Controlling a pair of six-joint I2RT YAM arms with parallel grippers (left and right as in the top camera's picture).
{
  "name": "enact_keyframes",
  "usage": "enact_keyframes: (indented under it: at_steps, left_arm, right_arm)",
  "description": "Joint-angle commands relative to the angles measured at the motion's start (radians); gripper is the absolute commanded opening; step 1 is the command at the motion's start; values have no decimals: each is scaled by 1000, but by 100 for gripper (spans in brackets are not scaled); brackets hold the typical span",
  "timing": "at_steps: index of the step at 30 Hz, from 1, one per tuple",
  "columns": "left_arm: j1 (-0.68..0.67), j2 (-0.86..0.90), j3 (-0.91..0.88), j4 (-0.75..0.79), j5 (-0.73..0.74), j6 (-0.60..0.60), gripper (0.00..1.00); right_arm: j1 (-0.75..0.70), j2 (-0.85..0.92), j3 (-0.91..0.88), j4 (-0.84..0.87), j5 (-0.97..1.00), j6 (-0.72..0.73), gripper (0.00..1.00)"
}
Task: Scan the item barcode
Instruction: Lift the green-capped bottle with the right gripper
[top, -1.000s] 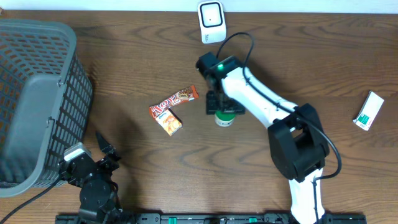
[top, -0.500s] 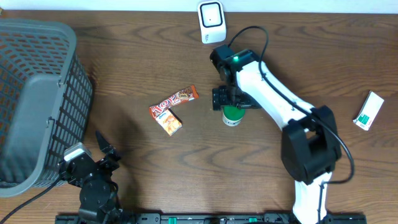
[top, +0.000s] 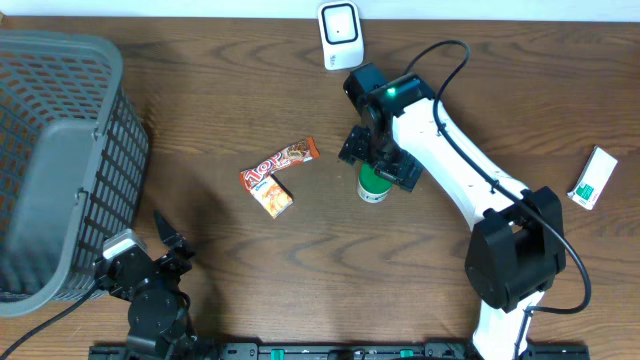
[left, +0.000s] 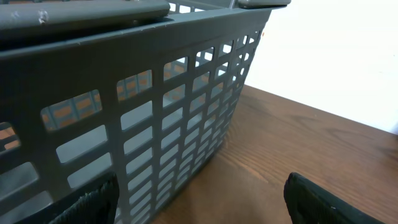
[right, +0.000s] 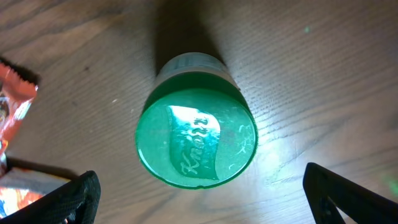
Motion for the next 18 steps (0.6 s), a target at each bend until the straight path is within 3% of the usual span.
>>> enact_keyframes:
  at_steps: [1,18]
  left_arm:
    - [2,-1,3,0,-13,-5,85]
    - [2,-1,3,0,-13,-5,85]
  right_arm:
    - [0,-5,-16,21,5,95,99]
    - [0,27,-158,142,-3,135,99]
